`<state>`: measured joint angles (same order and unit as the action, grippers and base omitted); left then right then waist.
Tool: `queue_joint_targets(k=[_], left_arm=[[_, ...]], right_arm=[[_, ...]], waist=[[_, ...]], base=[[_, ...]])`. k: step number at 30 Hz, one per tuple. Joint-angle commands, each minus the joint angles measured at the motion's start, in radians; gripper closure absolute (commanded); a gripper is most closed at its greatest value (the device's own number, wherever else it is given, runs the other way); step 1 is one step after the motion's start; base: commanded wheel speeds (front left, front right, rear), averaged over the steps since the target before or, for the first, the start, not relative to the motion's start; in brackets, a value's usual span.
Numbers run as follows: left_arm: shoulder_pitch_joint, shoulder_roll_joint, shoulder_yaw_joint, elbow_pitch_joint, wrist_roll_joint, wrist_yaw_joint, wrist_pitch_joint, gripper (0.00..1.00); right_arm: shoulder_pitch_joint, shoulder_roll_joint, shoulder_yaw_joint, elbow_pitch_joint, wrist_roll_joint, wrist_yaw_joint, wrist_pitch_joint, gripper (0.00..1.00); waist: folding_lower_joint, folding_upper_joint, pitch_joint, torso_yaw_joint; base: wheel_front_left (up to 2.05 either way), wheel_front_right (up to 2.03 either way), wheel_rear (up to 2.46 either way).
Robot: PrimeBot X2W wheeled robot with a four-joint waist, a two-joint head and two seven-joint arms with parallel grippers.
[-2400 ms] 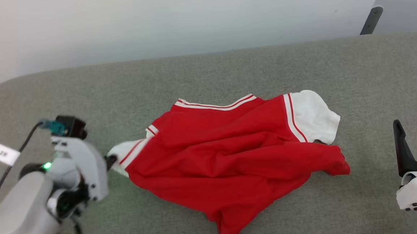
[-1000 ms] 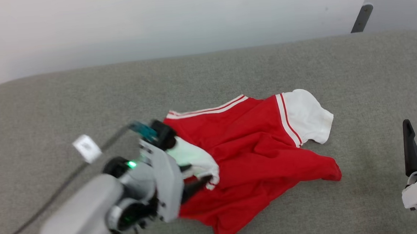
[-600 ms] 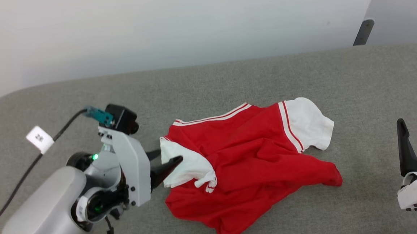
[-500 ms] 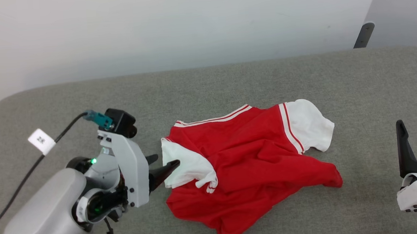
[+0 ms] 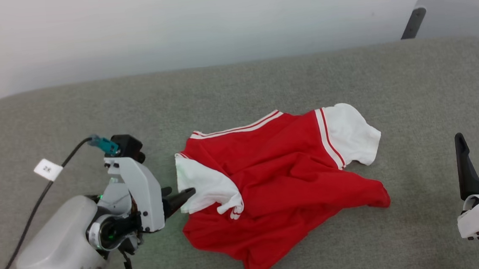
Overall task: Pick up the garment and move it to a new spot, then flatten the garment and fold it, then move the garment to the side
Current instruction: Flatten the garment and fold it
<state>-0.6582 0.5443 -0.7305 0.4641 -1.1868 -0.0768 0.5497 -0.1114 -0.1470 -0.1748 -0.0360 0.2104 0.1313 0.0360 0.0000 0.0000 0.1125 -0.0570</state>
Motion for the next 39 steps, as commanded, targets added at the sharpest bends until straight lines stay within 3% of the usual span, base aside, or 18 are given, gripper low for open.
queue_joint_targets(k=[1, 10, 11, 12, 13, 24, 31, 39], left_arm=[[-0.016, -0.01, 0.002, 0.017, -0.008, -0.01, -0.004, 0.0], [-0.053, -0.034, -0.023, 0.119, 0.014, -0.041, -0.028, 0.0], [-0.056, -0.036, -0.026, 0.127, 0.013, -0.044, -0.029, 0.62], [-0.059, -0.039, -0.028, 0.133, 0.012, -0.046, -0.03, 0.88], [-0.061, -0.04, -0.03, 0.138, 0.009, -0.048, -0.03, 1.0], [-0.086, -0.002, -0.05, 0.123, -0.002, -0.054, 0.001, 1.0], [-0.11, 0.083, -0.068, 0.092, 0.051, -0.052, 0.008, 1.0], [-0.158, 0.2, -0.129, 0.089, 0.182, -0.052, 0.024, 1.0]], right_arm=[[-0.009, -0.004, -0.002, -0.001, 0.003, -0.001, 0.0, 0.0], [-0.019, -0.004, -0.002, 0.003, 0.001, -0.001, 0.0, 0.0], [-0.02, -0.003, -0.003, 0.003, 0.0, -0.001, 0.001, 0.0], [-0.02, 0.001, -0.002, 0.0, -0.004, -0.001, 0.003, 0.0], [-0.019, 0.004, -0.002, -0.004, -0.009, -0.001, 0.005, 0.0], [-0.006, 0.0, -0.017, -0.003, -0.006, -0.001, 0.008, 0.0], [0.001, -0.003, -0.02, -0.007, -0.002, -0.001, 0.014, 0.0], [-0.011, -0.013, -0.016, -0.021, 0.001, -0.001, 0.023, 0.0]], waist=[[0.0, 0.0, 0.017, -0.013], [0.0, 0.0, 0.033, -0.018], [0.0, 0.0, 0.033, -0.017], [0.0, 0.0, 0.033, -0.017], [0.0, 0.0, 0.033, -0.016], [0.0, 0.0, 0.024, 0.003], [0.0, 0.0, 0.028, 0.013], [0.0, 0.0, 0.061, 0.006]], base=[[0.0, 0.0, 0.0], [0.0, 0.0, 0.0], [0.0, 0.0, 0.0], [0.0, 0.0, 0.0], [0.0, 0.0, 0.0], [0.0, 0.0, 0.0], [0.0, 0.0, 0.0], [0.0, 0.0, 0.0]])
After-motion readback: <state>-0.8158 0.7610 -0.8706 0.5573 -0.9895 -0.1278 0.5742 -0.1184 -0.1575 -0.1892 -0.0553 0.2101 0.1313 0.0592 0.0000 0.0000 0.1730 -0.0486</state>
